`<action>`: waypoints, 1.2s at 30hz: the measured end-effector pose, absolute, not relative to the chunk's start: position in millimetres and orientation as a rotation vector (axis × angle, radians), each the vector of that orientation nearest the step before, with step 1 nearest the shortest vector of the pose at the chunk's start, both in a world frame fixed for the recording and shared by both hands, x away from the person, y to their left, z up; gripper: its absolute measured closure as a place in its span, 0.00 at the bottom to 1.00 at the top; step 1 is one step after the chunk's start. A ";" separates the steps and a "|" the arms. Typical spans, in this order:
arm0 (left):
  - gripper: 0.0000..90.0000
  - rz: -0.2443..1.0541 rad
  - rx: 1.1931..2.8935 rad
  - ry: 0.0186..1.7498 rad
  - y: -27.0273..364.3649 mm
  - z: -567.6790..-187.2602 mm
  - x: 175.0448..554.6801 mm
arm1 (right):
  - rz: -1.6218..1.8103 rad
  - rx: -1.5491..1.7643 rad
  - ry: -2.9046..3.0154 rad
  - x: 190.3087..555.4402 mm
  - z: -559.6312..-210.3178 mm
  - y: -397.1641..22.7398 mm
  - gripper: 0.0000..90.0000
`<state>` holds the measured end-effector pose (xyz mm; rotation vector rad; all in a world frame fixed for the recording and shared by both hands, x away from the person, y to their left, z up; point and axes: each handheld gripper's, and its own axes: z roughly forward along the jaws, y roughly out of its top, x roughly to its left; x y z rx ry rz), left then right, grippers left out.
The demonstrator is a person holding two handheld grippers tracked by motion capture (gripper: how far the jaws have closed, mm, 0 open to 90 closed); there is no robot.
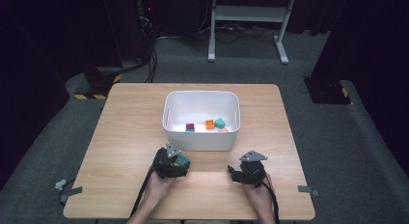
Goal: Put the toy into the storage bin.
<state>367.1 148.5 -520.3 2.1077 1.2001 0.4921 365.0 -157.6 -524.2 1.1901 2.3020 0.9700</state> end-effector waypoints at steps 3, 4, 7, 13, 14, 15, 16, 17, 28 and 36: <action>0.30 0.487 2.113 1.186 150.6 -520.2 366.0 | 0.970 1.189 2.302 365.1 -524.2 -157.6 0.31; 0.30 0.487 2.112 1.184 151.5 -520.2 365.4 | 0.970 1.190 2.302 365.1 -524.2 -157.6 0.31; 0.30 0.478 2.105 1.185 154.3 -520.4 363.8 | 0.970 1.188 2.303 365.2 -524.2 -157.7 0.31; 0.30 0.461 2.121 1.179 157.7 -518.8 363.0 | 0.970 1.188 2.302 365.2 -524.2 -157.7 0.31; 0.30 0.461 2.123 1.177 158.5 -518.5 362.9 | 0.970 1.190 2.302 365.1 -524.2 -157.6 0.31; 0.30 0.459 2.120 1.176 159.4 -518.0 362.7 | 0.970 1.188 2.302 365.2 -524.2 -157.7 0.31; 0.30 0.455 2.116 1.177 160.2 -517.3 362.3 | 0.970 1.190 2.302 365.1 -524.2 -157.6 0.31; 0.30 0.452 2.111 1.177 161.1 -516.4 362.0 | 0.970 1.190 2.302 365.1 -524.2 -157.6 0.31; 0.30 0.432 2.127 1.156 168.3 -506.7 354.9 | 0.970 1.195 2.302 364.9 -524.2 -157.5 0.31; 0.30 0.417 2.113 1.158 177.1 -497.7 351.7 | 0.970 1.195 2.302 364.9 -524.2 -157.5 0.31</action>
